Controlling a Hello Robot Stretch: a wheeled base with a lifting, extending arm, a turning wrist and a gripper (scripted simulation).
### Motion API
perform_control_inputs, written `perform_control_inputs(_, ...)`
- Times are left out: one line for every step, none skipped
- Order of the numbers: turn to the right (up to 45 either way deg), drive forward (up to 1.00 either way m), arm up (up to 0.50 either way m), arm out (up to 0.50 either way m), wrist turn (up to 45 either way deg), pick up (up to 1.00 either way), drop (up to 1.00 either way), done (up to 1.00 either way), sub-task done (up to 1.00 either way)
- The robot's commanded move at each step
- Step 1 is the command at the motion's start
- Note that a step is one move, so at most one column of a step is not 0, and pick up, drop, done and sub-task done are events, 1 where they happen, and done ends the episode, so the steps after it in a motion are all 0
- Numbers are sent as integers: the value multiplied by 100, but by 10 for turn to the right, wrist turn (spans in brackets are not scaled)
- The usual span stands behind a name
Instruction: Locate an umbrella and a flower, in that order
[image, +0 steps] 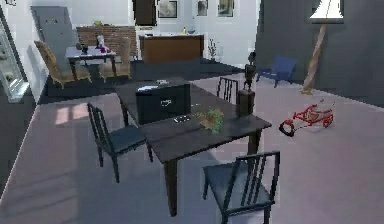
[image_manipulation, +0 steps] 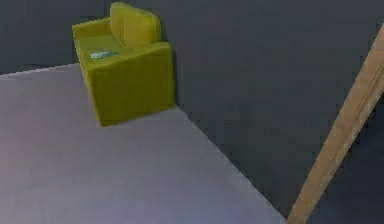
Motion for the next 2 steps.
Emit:
perform_control_inputs(0,45,0,0,0,0,0,0,0)
perform_control_inputs(0,0,0,0,0,0,0,100,0)
